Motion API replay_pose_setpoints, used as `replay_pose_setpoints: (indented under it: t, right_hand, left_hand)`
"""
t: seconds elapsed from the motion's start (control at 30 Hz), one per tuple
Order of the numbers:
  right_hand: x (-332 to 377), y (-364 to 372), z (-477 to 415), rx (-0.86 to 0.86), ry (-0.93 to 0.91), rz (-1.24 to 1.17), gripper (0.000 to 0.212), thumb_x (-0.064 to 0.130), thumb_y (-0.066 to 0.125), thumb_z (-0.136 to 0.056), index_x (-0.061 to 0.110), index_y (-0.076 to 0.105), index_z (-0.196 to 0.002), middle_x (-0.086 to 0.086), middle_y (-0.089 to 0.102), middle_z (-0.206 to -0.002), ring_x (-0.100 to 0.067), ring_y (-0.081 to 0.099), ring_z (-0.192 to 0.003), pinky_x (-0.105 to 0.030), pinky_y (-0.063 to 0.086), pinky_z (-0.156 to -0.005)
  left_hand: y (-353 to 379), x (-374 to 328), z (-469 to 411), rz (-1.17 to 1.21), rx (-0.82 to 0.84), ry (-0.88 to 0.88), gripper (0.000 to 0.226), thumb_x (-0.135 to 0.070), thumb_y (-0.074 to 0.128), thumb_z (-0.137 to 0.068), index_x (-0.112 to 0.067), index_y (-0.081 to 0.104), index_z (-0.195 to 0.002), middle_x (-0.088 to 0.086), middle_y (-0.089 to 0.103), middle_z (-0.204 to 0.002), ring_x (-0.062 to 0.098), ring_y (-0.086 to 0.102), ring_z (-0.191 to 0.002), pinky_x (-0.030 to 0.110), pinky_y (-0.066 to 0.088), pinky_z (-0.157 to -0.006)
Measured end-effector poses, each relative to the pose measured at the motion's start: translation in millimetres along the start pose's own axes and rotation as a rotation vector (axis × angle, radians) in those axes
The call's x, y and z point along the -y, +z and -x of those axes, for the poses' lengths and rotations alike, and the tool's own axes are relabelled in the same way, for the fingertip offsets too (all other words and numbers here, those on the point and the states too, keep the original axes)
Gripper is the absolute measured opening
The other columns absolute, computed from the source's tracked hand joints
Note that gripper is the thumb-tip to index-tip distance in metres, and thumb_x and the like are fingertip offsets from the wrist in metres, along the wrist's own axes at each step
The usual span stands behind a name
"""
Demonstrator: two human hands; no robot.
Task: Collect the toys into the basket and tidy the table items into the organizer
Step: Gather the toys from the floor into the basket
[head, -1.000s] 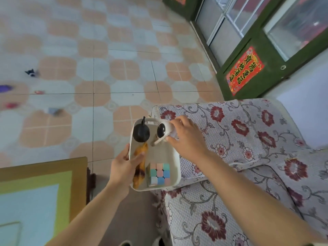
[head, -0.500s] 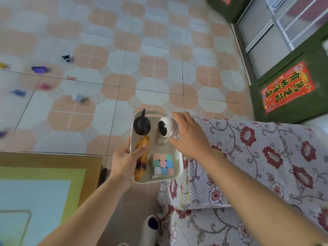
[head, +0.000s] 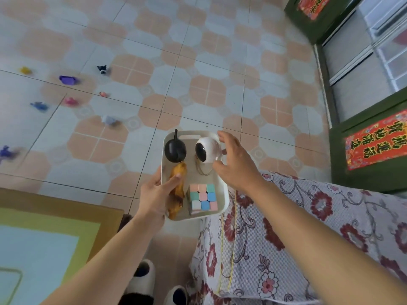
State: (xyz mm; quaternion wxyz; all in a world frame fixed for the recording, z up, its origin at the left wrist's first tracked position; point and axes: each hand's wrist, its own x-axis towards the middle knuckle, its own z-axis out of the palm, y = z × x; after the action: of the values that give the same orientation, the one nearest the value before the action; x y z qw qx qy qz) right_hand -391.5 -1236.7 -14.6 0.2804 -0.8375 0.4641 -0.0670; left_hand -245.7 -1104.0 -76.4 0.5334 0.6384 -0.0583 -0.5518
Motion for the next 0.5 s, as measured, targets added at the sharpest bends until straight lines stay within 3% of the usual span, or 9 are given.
replay_pose_setpoints:
  t: [0.07, 0.2, 0.37, 0.5]
  right_hand:
    - [7.0, 1.5, -15.9, 0.002, 0.03, -0.054, 0.062, 0.021, 0.055, -0.089, 0.022, 0.025, -0.143, -0.004, 0.04, -0.144, -0.023, 0.055, -0.113, -0.037, 0.047, -0.085]
    - [29.3, 8.7, -56.7, 0.062, 0.101, -0.11, 0.05, 0.019, 0.043, -0.097, 0.016, 0.026, -0.144, -0.01, 0.045, -0.143, -0.027, 0.052, -0.121, -0.037, 0.041, -0.097]
    - [68.4, 22.9, -117.7, 0.153, 0.12, -0.117, 0.039, 0.016, 0.032, -0.101, 0.012, 0.037, -0.139, -0.013, 0.064, -0.11, -0.027, 0.059, -0.099, -0.035, 0.045, -0.082]
    - [105.6, 40.2, -177.2, 0.207, 0.079, -0.194, 0.028, 0.017, 0.03, -0.102, 0.009, 0.056, -0.111, -0.012, 0.062, -0.087, -0.02, 0.051, -0.072, -0.031, 0.038, -0.061]
  left_hand:
    - [-5.0, -11.0, -10.0, 0.027, 0.0, 0.012, 0.019, -0.052, 0.078, -0.054, -0.048, 0.069, -0.07, -0.004, 0.078, -0.079, 0.016, 0.076, -0.073, 0.031, 0.059, -0.055]
    - [-23.8, -38.8, -42.3, 0.04, -0.074, 0.014, 0.017, -0.044, 0.078, -0.071, -0.037, 0.07, -0.085, -0.005, 0.078, -0.079, 0.021, 0.075, -0.079, 0.04, 0.059, -0.072]
    - [-55.7, -92.5, -87.0, 0.069, -0.139, 0.014, 0.024, -0.044, 0.075, -0.075, -0.033, 0.067, -0.095, -0.004, 0.078, -0.079, 0.023, 0.074, -0.083, 0.044, 0.059, -0.076]
    - [-91.8, -138.5, -124.0, 0.077, -0.217, 0.045, 0.019, -0.043, 0.075, -0.076, -0.036, 0.066, -0.092, -0.006, 0.077, -0.075, 0.019, 0.075, -0.073, 0.039, 0.059, -0.066]
